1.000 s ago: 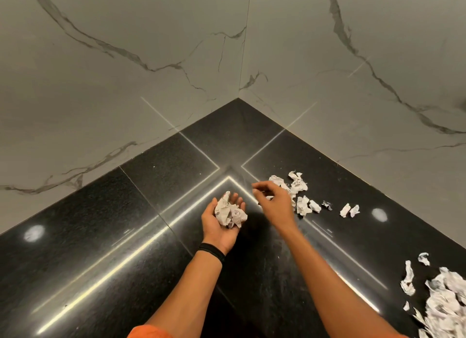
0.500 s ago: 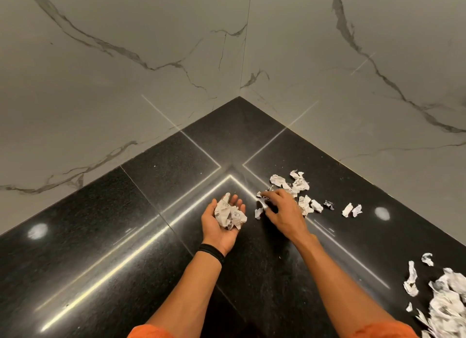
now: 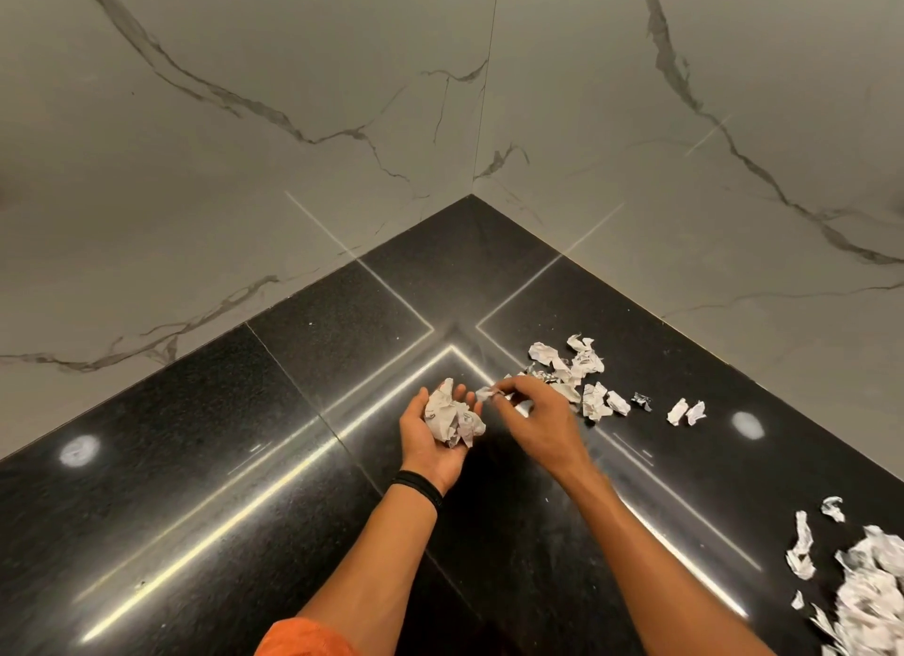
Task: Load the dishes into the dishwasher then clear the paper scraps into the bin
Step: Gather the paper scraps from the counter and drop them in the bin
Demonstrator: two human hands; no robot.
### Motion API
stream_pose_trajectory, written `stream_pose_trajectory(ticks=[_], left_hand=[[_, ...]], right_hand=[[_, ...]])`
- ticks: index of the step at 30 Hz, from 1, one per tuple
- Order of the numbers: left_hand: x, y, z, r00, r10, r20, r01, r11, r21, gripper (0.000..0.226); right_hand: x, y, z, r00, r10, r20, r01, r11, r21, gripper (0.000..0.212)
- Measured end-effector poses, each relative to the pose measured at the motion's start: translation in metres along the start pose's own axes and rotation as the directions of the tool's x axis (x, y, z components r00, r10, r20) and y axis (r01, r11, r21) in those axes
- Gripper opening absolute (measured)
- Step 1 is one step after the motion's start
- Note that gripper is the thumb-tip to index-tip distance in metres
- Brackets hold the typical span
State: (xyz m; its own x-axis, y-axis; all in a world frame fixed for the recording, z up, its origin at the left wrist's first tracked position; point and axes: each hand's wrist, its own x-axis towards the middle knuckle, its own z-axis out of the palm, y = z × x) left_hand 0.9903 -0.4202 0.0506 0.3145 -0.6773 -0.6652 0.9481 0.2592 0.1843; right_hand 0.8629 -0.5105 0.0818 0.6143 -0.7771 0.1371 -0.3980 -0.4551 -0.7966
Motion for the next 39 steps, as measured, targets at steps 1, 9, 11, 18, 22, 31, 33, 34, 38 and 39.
stream_pose_trajectory(ticks=[1, 9, 11, 18, 22, 31, 33, 34, 38, 39], left_hand=[[0.001, -0.002, -0.001, 1.000, -0.017, 0.005, 0.017, 1.000, 0.009, 0.047], [-0.005, -0.009, 0.002, 0.997, -0.051, 0.051, 0.052, 0.999, -0.016, 0.047], [-0.004, -0.008, 0.001, 0.997, -0.048, 0.056, 0.049, 0.998, -0.028, 0.050], [-0.003, -0.001, 0.005, 0.999, -0.020, 0.026, 0.022, 0.997, -0.068, 0.047], [0.001, 0.004, 0.003, 1.000, -0.012, 0.024, 0.013, 0.997, -0.071, 0.046], [0.005, 0.007, 0.000, 1.000, 0.009, 0.009, -0.009, 0.999, -0.035, 0.047], [0.005, 0.004, -0.001, 1.000, 0.011, 0.019, -0.010, 0.999, -0.032, 0.048], [0.003, 0.002, -0.002, 1.000, 0.006, 0.029, -0.005, 1.000, -0.021, 0.050], [-0.006, -0.005, -0.004, 0.997, -0.043, 0.069, 0.041, 0.999, 0.032, 0.051], [-0.011, -0.006, -0.003, 0.996, -0.046, 0.076, 0.043, 0.998, 0.037, 0.048]], right_hand=[[-0.002, -0.010, 0.001, 0.997, -0.077, 0.021, 0.077, 0.997, 0.009, 0.006], [-0.013, -0.036, 0.013, 0.973, -0.206, 0.100, 0.209, 0.978, -0.016, 0.017], [-0.008, -0.032, 0.005, 0.996, -0.075, 0.039, 0.071, 0.991, 0.115, 0.012], [0.042, 0.035, -0.012, 0.990, 0.139, -0.018, -0.139, 0.956, -0.259, 0.019], [0.058, 0.047, -0.003, 0.988, 0.005, 0.157, 0.079, 0.848, -0.524, 0.022], [0.045, 0.032, 0.012, 1.000, 0.023, 0.010, -0.021, 0.978, -0.209, 0.018], [0.032, 0.010, 0.013, 0.998, 0.065, -0.014, -0.065, 0.998, -0.005, 0.021], [0.025, -0.001, 0.014, 0.999, 0.050, 0.011, -0.051, 0.998, 0.046, 0.021], [0.007, -0.031, 0.009, 0.997, -0.024, 0.077, 0.016, 0.995, 0.099, 0.016], [0.005, -0.031, 0.009, 0.997, -0.016, 0.073, 0.007, 0.994, 0.113, 0.016]])
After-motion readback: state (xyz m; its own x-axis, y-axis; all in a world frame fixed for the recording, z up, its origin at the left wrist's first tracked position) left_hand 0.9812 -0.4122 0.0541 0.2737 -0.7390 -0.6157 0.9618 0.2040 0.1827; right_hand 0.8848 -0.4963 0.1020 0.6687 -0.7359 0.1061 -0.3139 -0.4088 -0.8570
